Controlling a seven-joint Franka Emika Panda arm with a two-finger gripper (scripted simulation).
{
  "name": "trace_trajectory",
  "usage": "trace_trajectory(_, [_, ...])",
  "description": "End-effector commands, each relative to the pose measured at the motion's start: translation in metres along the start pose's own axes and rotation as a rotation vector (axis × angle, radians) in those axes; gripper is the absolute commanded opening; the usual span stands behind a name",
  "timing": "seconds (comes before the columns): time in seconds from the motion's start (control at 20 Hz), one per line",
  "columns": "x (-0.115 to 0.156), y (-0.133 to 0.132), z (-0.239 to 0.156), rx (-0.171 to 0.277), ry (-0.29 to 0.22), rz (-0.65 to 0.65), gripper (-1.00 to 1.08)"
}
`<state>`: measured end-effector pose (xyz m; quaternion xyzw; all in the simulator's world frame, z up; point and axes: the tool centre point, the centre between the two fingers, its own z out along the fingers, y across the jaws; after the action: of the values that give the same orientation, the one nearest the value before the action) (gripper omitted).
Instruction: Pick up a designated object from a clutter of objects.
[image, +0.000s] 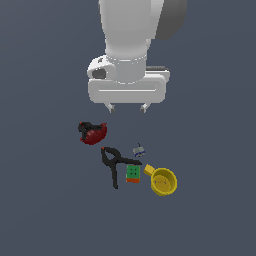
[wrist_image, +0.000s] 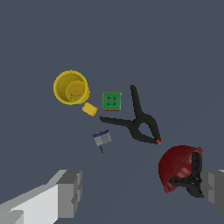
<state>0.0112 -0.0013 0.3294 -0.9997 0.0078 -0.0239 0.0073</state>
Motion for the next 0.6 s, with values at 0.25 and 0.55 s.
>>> trace_trajectory(0.25, [-0.002,0.009,-0.002,-0.012,-0.003,0.011,0.28])
trace_trajectory(0.55, [-0.003,0.011,-0.001,-0.011,-0.003,0.014,0.28])
